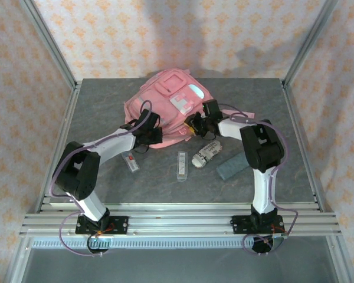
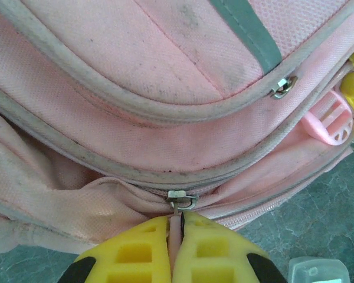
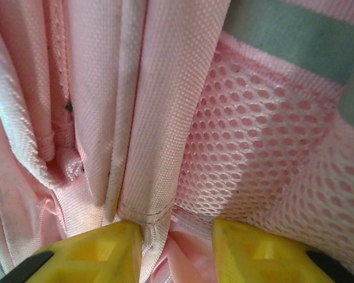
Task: Pack the student bag
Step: Unzip the student bag at the top-center of the table.
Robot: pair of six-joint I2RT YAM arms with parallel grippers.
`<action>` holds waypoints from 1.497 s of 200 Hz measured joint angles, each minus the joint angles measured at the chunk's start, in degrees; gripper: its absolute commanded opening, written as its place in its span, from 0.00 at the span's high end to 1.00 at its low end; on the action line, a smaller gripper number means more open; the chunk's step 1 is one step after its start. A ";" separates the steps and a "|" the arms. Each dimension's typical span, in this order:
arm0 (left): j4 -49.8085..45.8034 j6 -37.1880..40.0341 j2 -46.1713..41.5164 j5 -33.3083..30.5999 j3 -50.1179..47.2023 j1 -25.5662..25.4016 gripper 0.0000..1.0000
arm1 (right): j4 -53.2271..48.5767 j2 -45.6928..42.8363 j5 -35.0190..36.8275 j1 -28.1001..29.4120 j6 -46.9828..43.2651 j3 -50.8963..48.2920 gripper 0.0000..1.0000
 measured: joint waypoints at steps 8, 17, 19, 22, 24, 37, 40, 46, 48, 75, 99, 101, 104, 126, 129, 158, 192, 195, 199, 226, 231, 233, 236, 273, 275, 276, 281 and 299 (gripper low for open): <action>0.13 0.00 -0.24 0.04 -0.04 -0.13 1.00 | -0.98 0.46 0.02 -0.04 -0.28 1.05 0.65; 0.22 0.00 -0.37 -0.02 -0.04 -0.66 1.00 | -2.25 1.16 0.00 -0.13 -0.68 2.56 0.65; 0.26 0.00 -0.39 -0.04 -0.04 -0.74 1.00 | -2.58 1.33 0.00 -0.15 -0.76 2.95 0.65; 0.35 0.00 -0.39 -0.09 -0.02 -0.92 1.00 | -2.91 1.55 0.00 -0.17 -0.90 3.50 0.65; 0.35 0.00 -0.39 -0.09 0.00 -1.09 1.00 | -3.21 1.75 -0.02 -0.24 -1.07 3.87 0.65; 0.61 -0.02 -0.39 -0.31 0.28 -2.27 1.00 | -4.98 2.86 -0.07 -0.61 -1.92 6.36 0.63; 0.68 -0.04 -0.39 -0.31 0.44 -2.58 1.00 | -5.27 3.04 -0.09 -0.72 -2.03 6.84 0.63; 0.79 -0.15 -0.33 -0.28 0.90 -3.26 1.00 | -6.01 3.32 -0.04 -0.96 -2.56 7.80 0.62; 0.85 -0.24 -0.28 -0.26 1.07 -3.50 1.00 | -6.16 3.39 0.02 -1.05 -2.64 8.07 0.61; 1.07 -0.68 1.09 0.24 4.17 -5.92 1.00 | -6.34 2.27 1.03 -2.58 -4.22 8.31 0.55; 1.07 -0.68 1.88 0.90 6.03 -7.08 1.00 | -4.96 -2.71 1.57 -4.00 -4.48 3.26 0.52; 1.05 -0.68 1.90 0.94 6.14 -7.19 1.00 | -4.96 -3.06 1.53 -4.07 -4.44 2.91 0.52; 1.05 -0.68 1.90 1.03 6.25 -7.23 1.00 | -4.92 -4.02 1.53 -4.24 -4.42 2.14 0.52; 1.05 -0.68 1.92 1.07 6.56 -7.26 1.00 | -4.07 -8.04 -0.26 -4.13 -4.22 -0.90 0.52; 1.05 -0.68 1.92 1.09 6.56 -7.26 1.00 | -3.78 -8.41 -0.63 -3.98 -4.17 -1.16 0.52; 1.09 -0.70 1.92 1.22 6.54 -7.26 1.00 | 0.50 -10.05 -3.76 -1.49 -2.82 -4.66 0.54; 1.51 -1.09 1.92 1.22 6.25 -7.26 1.00 | 2.21 -9.75 -6.21 1.90 -1.51 -5.35 0.58; 1.60 -1.09 1.92 1.22 6.19 -7.28 1.00 | 2.32 -9.70 -6.32 2.08 -1.36 -5.33 0.58; 1.70 -1.09 1.92 1.22 6.10 -7.28 1.00 | 2.47 -9.62 -6.51 2.38 -1.33 -5.31 0.59; 2.25 -1.11 1.92 1.20 5.79 -7.61 1.00 | 3.06 -7.85 -7.08 4.02 -0.68 -4.42 0.63; 2.27 -1.14 1.92 1.20 5.73 -7.65 1.00 | 3.06 -7.32 -7.10 4.24 -0.61 -4.07 0.66; 2.29 -1.14 1.92 1.20 5.70 -7.65 1.00 | 3.06 -7.13 -7.06 4.35 -0.50 -3.89 0.68; 2.32 -1.16 1.92 1.18 5.66 -7.65 1.00 | 3.08 -6.84 -7.06 4.44 -0.63 -3.67 0.70; 2.71 -2.01 1.92 0.79 4.46 -7.63 1.00 | 3.04 -4.13 -7.69 5.07 0.92 -2.03 0.95; 2.71 -2.01 1.92 0.79 4.35 -7.63 1.00 | 3.04 -4.13 -7.69 5.09 0.85 -2.03 0.96; 2.73 -2.03 1.92 0.76 4.26 -7.63 1.00 | 3.04 -4.13 -7.69 5.11 0.72 -2.01 0.96; 2.82 -2.14 1.92 0.72 4.11 -7.63 1.00 | 2.99 -4.13 -7.65 5.11 1.01 -2.01 0.99; 3.43 -2.21 1.88 0.48 3.54 -7.65 1.00 | 2.97 -4.13 -7.50 5.11 1.18 -2.01 1.00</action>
